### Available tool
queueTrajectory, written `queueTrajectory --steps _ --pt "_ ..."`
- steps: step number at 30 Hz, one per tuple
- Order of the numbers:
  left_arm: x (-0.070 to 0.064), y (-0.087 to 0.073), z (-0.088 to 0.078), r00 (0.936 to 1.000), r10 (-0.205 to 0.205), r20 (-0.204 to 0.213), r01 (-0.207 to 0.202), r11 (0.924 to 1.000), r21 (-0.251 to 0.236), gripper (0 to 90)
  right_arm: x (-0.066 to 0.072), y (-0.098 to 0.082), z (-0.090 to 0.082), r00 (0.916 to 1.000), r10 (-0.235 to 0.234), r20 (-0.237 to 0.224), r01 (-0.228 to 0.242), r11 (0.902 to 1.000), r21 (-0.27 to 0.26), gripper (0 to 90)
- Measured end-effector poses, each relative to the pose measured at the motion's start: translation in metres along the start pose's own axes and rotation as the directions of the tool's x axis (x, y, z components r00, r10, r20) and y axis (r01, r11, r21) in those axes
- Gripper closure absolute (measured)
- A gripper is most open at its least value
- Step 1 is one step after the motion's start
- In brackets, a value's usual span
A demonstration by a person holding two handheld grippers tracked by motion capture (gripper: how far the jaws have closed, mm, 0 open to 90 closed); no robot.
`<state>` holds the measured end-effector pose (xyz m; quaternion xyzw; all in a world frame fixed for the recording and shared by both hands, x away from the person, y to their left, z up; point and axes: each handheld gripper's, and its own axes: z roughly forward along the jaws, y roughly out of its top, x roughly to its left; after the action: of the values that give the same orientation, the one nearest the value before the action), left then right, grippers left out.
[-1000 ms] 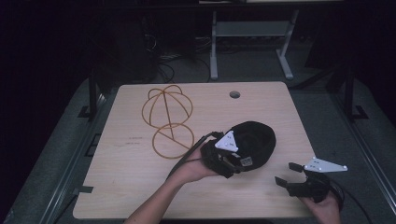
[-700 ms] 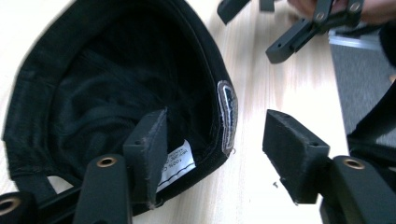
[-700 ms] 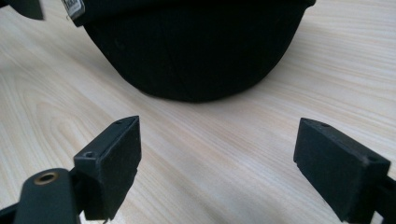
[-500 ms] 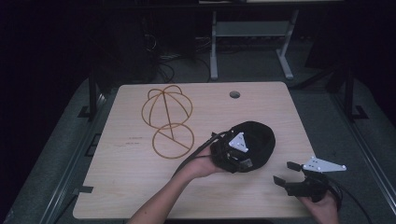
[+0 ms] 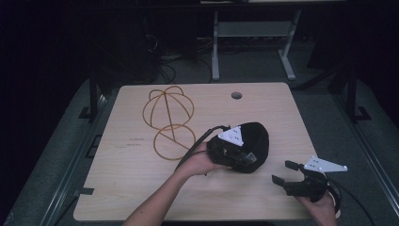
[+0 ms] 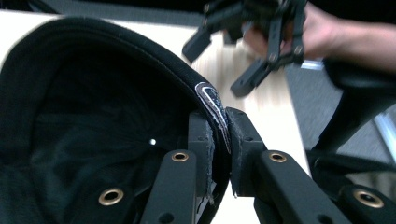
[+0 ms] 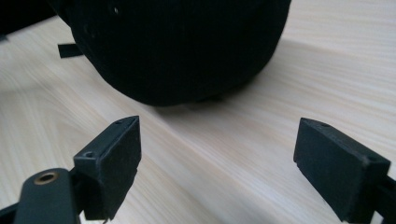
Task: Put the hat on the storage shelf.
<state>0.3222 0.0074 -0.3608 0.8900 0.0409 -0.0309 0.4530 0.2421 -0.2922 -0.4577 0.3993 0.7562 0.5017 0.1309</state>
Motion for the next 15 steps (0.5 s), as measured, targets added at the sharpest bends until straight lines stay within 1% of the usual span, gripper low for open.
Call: queueTrajectory --steps 1,3,4,5,6,7,8,10,12,15 --pt "0.001 0.003 -0.006 1.0000 -0.002 0.006 0.002 0.9998 -0.019 81.0 0.002 0.002 0.002 0.9997 0.007 -0.024 -0.008 0.9996 -0.026 14.7" --pt "0.000 0.005 -0.011 0.9998 -0.004 0.022 0.005 0.9989 -0.046 81.1 0.005 0.006 0.002 0.9985 0.013 -0.053 -0.016 0.9985 -0.053 14.6" --pt "0.000 0.005 -0.011 0.9998 -0.004 0.022 0.005 0.9989 -0.046 81.1 0.006 0.007 0.001 0.9981 0.011 -0.061 -0.015 0.9975 -0.069 14.4" --pt "0.000 0.007 -0.014 0.9993 0.000 0.038 0.003 0.9977 -0.068 81.2 0.007 0.008 0.000 0.9979 0.008 -0.065 -0.013 0.9969 -0.077 14.4" --pt "0.000 0.007 -0.014 0.9993 0.000 0.038 0.003 0.9977 -0.068 81.1 0.007 0.008 0.000 0.9979 0.008 -0.065 -0.013 0.9969 -0.077 14.4" --pt "-0.001 0.008 -0.015 0.9988 0.002 0.048 0.002 0.9972 -0.075 81.1 0.009 0.011 0.000 0.9973 0.010 -0.072 -0.017 0.9948 -0.101 14.3" --pt "-0.002 0.009 -0.016 0.9986 0.009 0.053 -0.005 0.9969 -0.078 81.1 0.009 0.011 0.000 0.9973 0.010 -0.072 -0.017 0.9948 -0.101 14.3" --pt "-0.005 0.010 -0.015 0.9976 0.018 0.067 -0.012 0.9967 -0.080 81.1 0.008 0.013 0.000 0.9961 0.014 -0.087 -0.024 0.9925 -0.120 14.4" --pt "-0.006 0.011 -0.016 0.9960 0.025 0.086 -0.017 0.9956 -0.092 81.1 0.008 0.014 0.001 0.9967 0.015 -0.080 -0.024 0.9923 -0.121 14.4" --pt "-0.007 0.013 -0.016 0.9943 0.027 0.103 -0.017 0.9947 -0.101 81.1 0.009 0.014 0.004 0.9962 0.017 -0.086 -0.028 0.9925 -0.119 15.2"
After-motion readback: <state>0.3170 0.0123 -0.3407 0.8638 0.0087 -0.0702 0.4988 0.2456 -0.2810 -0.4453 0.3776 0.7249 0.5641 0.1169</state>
